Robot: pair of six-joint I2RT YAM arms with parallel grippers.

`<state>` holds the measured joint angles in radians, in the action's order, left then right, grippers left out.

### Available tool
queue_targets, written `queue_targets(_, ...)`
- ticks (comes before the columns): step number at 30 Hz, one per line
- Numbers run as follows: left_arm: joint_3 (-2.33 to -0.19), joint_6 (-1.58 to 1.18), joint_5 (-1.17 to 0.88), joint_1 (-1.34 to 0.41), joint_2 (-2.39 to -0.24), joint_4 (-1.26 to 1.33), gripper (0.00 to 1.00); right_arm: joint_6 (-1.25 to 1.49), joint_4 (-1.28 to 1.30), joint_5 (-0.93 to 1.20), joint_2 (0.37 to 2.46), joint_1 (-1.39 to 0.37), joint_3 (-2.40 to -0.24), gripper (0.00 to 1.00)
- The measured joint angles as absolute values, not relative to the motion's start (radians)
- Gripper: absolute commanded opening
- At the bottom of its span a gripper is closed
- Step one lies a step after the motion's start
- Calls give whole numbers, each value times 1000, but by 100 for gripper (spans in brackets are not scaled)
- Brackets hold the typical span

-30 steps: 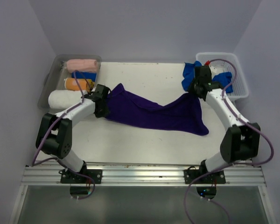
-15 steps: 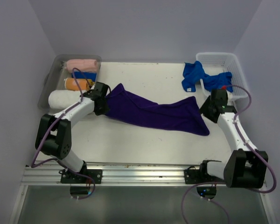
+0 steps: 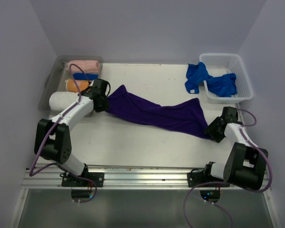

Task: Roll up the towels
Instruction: Flatten the towel

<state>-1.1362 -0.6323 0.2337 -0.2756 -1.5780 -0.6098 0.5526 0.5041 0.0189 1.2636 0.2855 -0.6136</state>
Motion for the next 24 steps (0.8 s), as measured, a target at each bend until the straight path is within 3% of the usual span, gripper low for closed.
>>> queue_targets(2, -1136, -632, 232, -276, -1578, -613, 0, 553, 484, 24, 1290, 286, -608, 49)
queue_targets(5, -1136, -632, 231, -276, -1578, -616, 0, 553, 446, 41, 1303, 287, -608, 37)
queue_targets(6, -1136, -632, 231, -275, -1578, -616, 0, 555, 433, 45, 1308, 287, -608, 32)
queue_targets(7, -1136, -632, 231, -275, -1578, -616, 0, 556, 420, 48, 1311, 287, -607, 16)
queue_targets(9, -1137, -632, 231, -275, -1578, -616, 0, 559, 398, 50, 1316, 287, -598, 0)
queue_targets(17, -1162, -630, 226, -275, -1578, -632, 0, 567, 472, 47, 1220, 286, -607, 0)
queue_targets(24, -1306, -612, 209, -251, -1578, -680, 0, 564, 605, 36, 1073, 286, -762, 0)
